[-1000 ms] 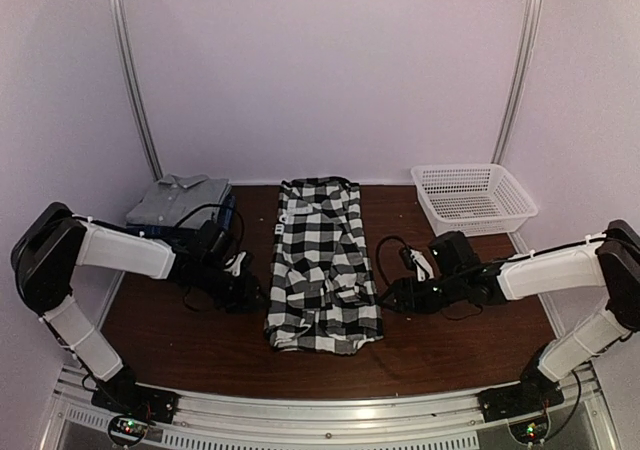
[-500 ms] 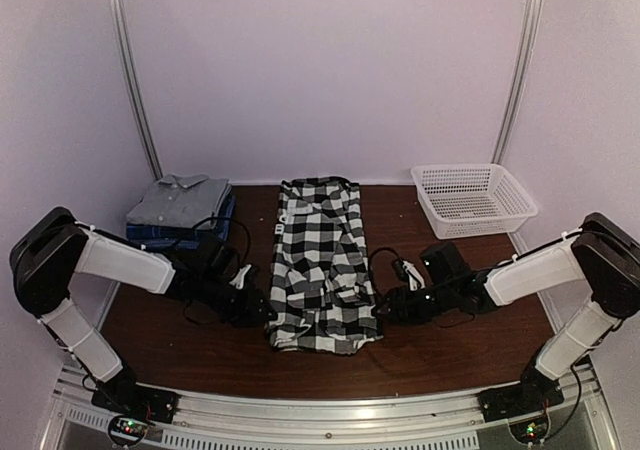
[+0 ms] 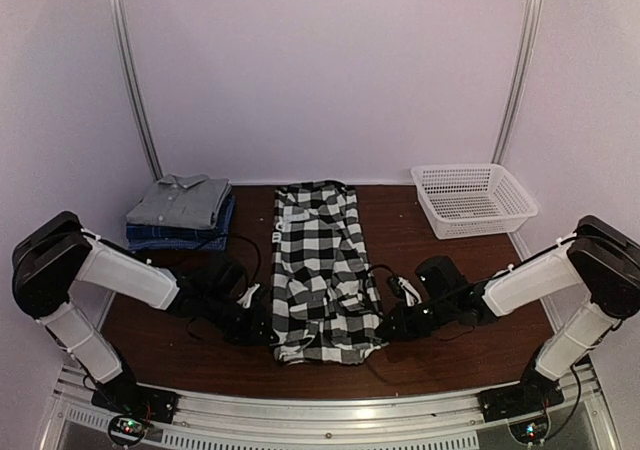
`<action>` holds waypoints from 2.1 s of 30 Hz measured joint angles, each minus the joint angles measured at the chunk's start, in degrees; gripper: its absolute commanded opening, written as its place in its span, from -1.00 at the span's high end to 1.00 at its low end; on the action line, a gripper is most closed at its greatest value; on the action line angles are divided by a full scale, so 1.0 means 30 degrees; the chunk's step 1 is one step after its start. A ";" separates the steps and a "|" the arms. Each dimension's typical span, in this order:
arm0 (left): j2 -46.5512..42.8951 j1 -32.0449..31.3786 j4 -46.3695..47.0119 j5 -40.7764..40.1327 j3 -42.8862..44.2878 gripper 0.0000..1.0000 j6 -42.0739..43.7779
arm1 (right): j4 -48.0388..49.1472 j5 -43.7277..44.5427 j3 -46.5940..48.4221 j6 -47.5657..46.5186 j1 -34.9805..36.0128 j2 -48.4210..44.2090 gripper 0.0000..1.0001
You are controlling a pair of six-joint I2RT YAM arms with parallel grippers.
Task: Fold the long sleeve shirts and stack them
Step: Move the rectangle-folded shirt to the center of the board, then pick up the rectangle-folded shirt from the center of the board.
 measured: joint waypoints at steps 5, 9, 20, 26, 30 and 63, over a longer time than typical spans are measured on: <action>-0.1144 -0.0918 0.0226 0.0000 -0.1129 0.53 -0.0714 | -0.0423 0.0087 -0.1144 0.0459 0.0656 -0.1501 0.56; -0.2601 -0.1253 -0.0845 -0.0284 -0.1574 0.23 -0.1027 | -0.1144 0.0350 -0.1749 0.0809 0.1093 -0.3169 0.07; -0.3956 -0.0925 -0.3075 -0.1792 -0.0809 -0.22 -0.0612 | -0.1821 0.0743 -0.1239 0.0510 -0.0372 -0.3468 -0.25; -0.3060 0.0350 -0.2492 -0.1705 -0.0423 -0.29 -0.0029 | 0.0138 -0.0277 -0.0372 0.0634 -0.0699 -0.1209 -0.25; -0.2142 0.0758 -0.1552 -0.1107 -0.0182 -0.27 0.0262 | 0.1596 -0.0823 0.0087 0.0714 -0.0780 0.0022 -0.23; 0.0474 -0.0576 0.1472 0.0772 0.0663 1.00 -0.1581 | 0.5362 -0.1588 -0.1049 0.2790 -0.0102 0.1239 1.00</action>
